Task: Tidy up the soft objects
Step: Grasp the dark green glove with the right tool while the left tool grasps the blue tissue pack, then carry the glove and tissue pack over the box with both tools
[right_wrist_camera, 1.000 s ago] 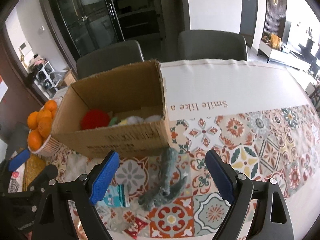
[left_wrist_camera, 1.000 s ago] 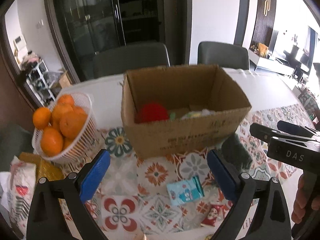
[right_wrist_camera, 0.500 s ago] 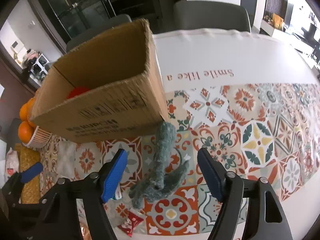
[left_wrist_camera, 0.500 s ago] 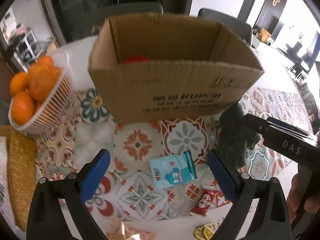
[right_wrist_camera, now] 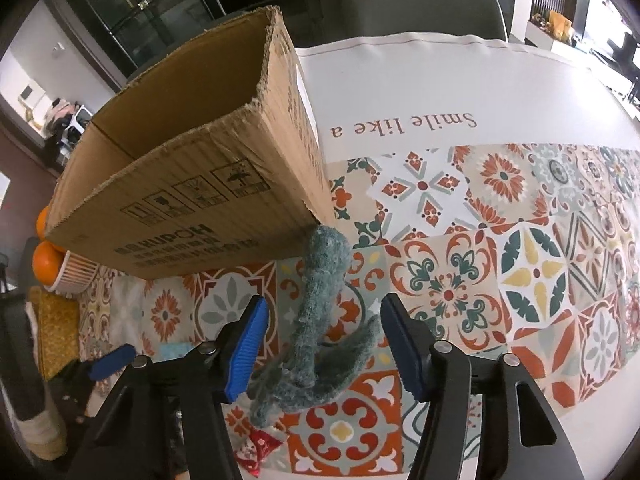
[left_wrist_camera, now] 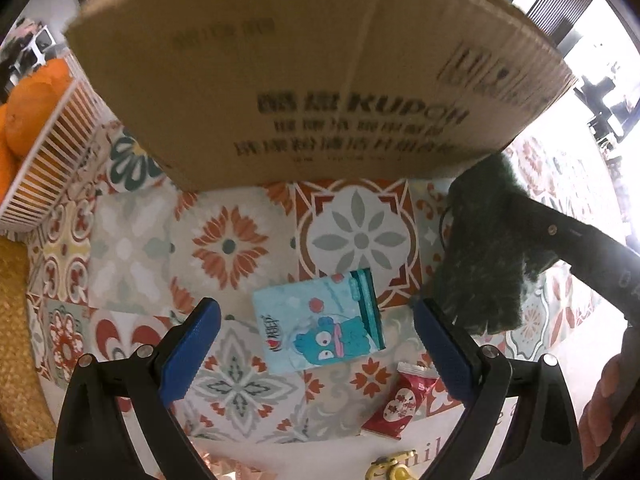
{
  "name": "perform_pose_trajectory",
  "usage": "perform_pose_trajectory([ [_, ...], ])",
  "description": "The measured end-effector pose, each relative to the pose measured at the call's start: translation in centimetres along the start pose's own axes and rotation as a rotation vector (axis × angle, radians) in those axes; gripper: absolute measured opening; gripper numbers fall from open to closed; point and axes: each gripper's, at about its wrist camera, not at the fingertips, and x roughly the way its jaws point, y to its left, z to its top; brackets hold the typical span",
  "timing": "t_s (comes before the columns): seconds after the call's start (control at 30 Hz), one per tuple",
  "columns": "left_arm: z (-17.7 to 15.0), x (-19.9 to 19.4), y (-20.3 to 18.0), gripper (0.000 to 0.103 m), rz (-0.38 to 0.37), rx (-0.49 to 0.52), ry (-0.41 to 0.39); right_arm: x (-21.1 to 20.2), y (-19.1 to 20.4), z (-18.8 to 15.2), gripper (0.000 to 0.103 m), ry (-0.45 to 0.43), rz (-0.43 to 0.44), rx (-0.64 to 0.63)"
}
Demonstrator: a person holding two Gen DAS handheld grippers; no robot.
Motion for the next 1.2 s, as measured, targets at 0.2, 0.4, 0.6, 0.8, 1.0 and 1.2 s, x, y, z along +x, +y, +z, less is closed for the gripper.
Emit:
perform_pose_trajectory([
  [0.2, 0.2, 1.8, -0.3, 0.093, 0.024, -0.013, 0.045, 1.1, 0.3, -0.3, 0.048, 0.022, 0.017, -0.005],
  [0.4, 0.1, 3.0, -0.3, 0.080, 0.043, -0.001, 0.070, 1.8, 0.6, -0.4, 0.026, 0.033, 0.011, -0.009],
  [0.6, -1.0, 3.8, -0.2, 0.076, 0.025, 0.003, 0.056, 1.3, 1.1, -1.1, 0.016, 0.006, -0.012, -0.040],
  [0.8, -2.0, 3.6, 0.5, 0.075, -0.004, 0.014, 0.029, 0.3, 1.7, -1.9, 0.014, -0.017, -0.026, -0.079],
  [1.0, -2.8, 1.4, 1.2, 0.075, 0.001, 0.030, -0.033, -0.4, 1.5, -2.5, 0.013, -0.027, -0.007, -0.059],
  [1.2, -3.3, -1.5, 1.6, 0.075, 0.018, 0.043, -0.117, -1.5, 1.5, -2.9, 0.012, -0.053, 0.015, -0.049],
])
